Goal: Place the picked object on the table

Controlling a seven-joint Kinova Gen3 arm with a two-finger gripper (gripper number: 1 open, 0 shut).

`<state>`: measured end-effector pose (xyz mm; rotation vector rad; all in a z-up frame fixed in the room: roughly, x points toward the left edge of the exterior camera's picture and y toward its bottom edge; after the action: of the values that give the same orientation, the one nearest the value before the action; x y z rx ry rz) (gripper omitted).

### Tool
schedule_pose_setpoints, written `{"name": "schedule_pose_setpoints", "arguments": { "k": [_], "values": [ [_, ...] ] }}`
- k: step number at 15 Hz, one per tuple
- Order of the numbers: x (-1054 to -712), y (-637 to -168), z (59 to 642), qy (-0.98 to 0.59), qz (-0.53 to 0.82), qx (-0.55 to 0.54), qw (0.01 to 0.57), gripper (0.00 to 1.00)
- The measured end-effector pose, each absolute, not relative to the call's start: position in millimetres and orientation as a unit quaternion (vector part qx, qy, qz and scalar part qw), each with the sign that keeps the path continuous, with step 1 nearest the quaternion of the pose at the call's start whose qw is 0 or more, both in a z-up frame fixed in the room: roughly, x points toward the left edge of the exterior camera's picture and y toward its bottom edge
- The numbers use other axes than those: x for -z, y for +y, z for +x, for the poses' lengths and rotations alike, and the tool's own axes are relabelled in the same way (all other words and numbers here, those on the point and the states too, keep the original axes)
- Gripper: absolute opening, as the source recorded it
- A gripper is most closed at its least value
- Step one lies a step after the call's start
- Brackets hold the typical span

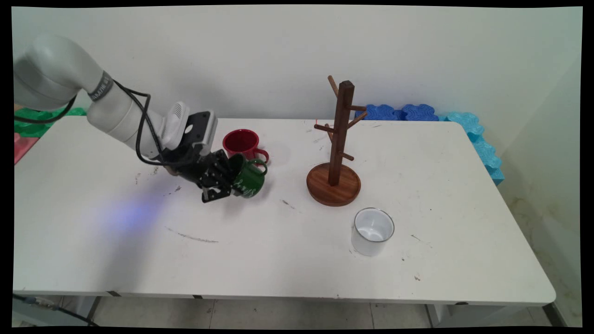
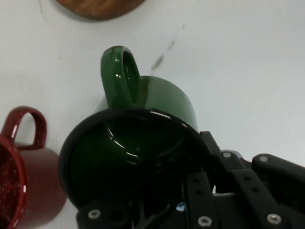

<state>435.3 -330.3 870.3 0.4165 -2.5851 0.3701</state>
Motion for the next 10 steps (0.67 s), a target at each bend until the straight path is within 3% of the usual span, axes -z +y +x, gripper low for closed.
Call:
{"name": "schedule_pose_setpoints", "arguments": {
  "k": [10],
  "values": [
    [-847,-333,434,-0.965,0.116,-0.134,0.195,0.0]
  ]
}}
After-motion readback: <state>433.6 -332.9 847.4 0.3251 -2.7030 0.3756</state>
